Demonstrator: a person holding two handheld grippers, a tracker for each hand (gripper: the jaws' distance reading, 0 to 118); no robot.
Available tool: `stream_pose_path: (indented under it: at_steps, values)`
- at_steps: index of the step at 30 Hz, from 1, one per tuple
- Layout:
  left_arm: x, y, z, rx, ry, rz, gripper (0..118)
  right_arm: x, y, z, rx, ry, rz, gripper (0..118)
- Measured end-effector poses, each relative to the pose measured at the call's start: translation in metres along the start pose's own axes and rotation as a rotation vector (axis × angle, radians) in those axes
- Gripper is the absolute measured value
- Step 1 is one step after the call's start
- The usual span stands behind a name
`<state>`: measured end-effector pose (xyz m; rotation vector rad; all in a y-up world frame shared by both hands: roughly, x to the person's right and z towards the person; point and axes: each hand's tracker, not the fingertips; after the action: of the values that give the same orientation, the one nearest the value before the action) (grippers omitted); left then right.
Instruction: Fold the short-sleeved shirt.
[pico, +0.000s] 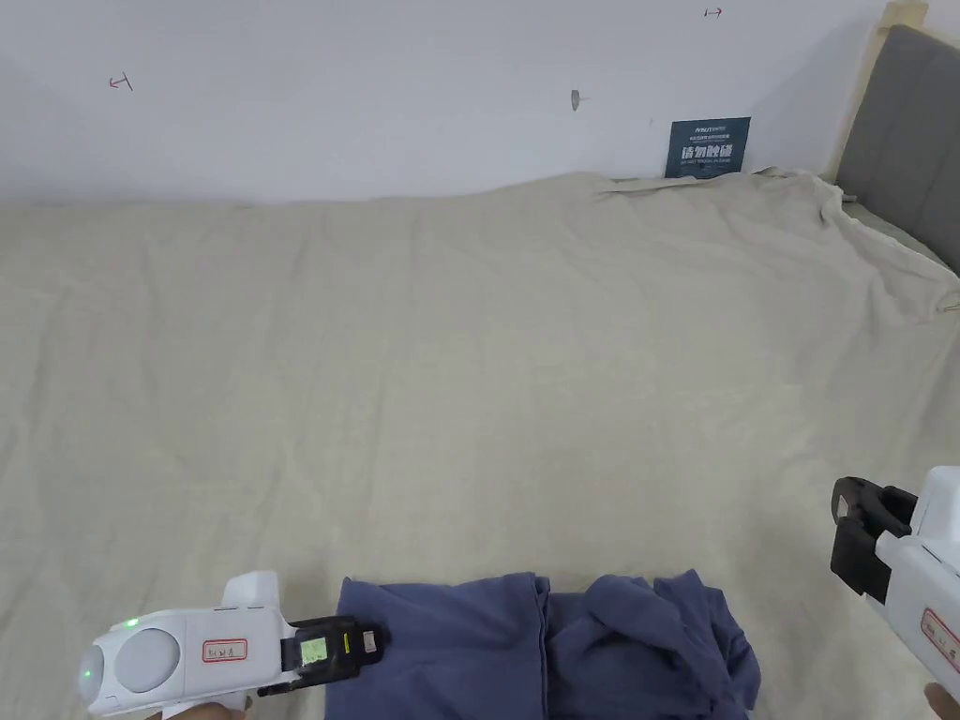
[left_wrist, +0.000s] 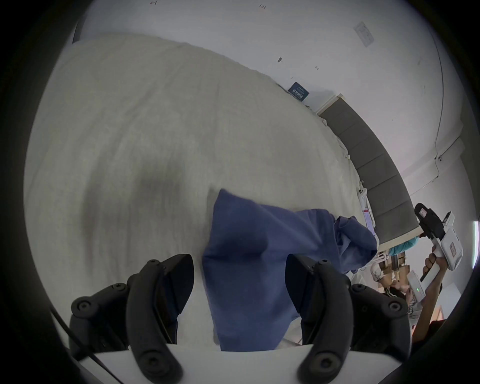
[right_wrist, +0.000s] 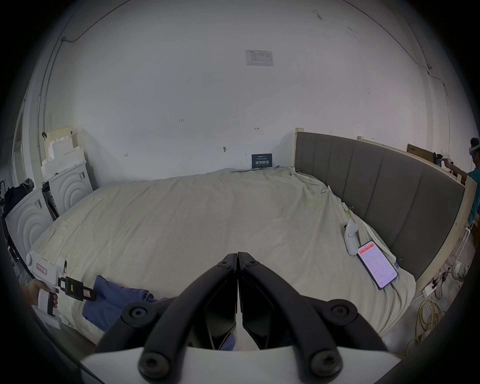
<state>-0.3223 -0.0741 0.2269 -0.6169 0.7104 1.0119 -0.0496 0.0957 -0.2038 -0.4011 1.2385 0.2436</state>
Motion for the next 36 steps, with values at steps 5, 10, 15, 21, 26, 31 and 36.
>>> stream_pose_path:
  at_steps: [5, 10, 15, 21, 26, 31, 36]
  values:
    - [0.007, 0.001, -0.004, -0.007, -0.002, -0.044, 54, 0.003, -0.001, 0.002, -0.004, -0.012, -0.003, 0]
    - [0.014, 0.000, -0.015, -0.035, -0.013, -0.062, 18, 0.005, -0.003, 0.002, -0.007, -0.014, -0.011, 0]
    - [0.027, -0.002, -0.010, -0.035, 0.005, -0.080, 8, 0.006, -0.003, 0.002, -0.007, -0.013, -0.014, 0]
    - [0.024, 0.008, 0.020, -0.004, 0.009, -0.084, 7, 0.008, 0.002, 0.001, 0.000, -0.010, -0.012, 0]
    - [0.000, 0.017, 0.058, 0.028, 0.112, -0.080, 7, 0.006, 0.005, 0.001, 0.008, -0.001, -0.013, 0]
    - [-0.005, 0.019, 0.098, 0.033, 0.229, -0.068, 7, 0.003, 0.005, -0.002, 0.007, 0.016, -0.012, 0]
    - [0.024, 0.023, 0.104, 0.021, 0.274, -0.091, 7, 0.002, 0.004, -0.004, 0.005, 0.027, -0.010, 0]
